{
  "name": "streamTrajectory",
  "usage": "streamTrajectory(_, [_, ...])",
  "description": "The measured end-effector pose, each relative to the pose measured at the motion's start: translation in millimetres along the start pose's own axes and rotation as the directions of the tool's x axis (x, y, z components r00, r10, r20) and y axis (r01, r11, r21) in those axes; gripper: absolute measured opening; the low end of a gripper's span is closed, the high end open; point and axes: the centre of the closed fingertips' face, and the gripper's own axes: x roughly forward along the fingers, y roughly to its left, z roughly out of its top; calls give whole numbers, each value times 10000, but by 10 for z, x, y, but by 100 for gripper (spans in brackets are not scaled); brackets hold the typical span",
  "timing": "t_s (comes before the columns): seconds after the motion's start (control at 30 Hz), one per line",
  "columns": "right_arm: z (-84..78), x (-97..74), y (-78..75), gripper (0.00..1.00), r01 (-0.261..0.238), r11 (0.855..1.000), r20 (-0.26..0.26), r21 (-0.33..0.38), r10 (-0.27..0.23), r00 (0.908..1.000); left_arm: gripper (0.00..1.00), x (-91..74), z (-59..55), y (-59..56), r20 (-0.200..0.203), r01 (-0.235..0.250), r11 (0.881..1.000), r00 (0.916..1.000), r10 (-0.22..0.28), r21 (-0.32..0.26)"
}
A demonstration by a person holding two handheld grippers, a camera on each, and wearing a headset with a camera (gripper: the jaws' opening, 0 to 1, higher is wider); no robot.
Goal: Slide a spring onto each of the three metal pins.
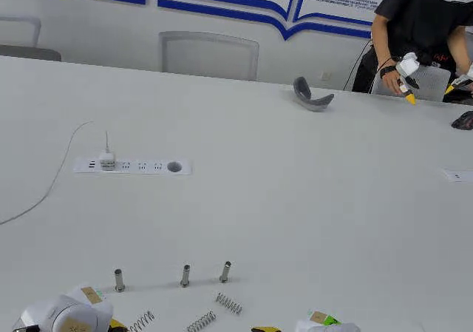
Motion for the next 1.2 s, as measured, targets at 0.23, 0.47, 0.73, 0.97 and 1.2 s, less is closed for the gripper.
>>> streamTrajectory(0.23, [84,39,37,67,-305,9995,152,44,304,9994,10,-28,41,-92,0,184,9997,9998,-184,142])
streamTrajectory(0.47, [137,102,80,64,-506,9986,208,122,504,9985,10,-29,112,-213,65,417,9977,9991,-421,531])
streamTrajectory(0.73, [149,170,139,57,-796,9963,170,318,791,9967,10,-17,196,-386,104,802,9919,9966,-816,986])
streamTrajectory(0.97, [170,201,186,48,-1096,9923,253,568,1084,9938,10,5,283,-587,183,1238,9792,9916,-1283,1607])
streamTrajectory(1.2, [169,206,237,40,-1388,9864,304,882,1366,9902,10,24,324,-764,275,1563,9720,9861,-1636,1753])
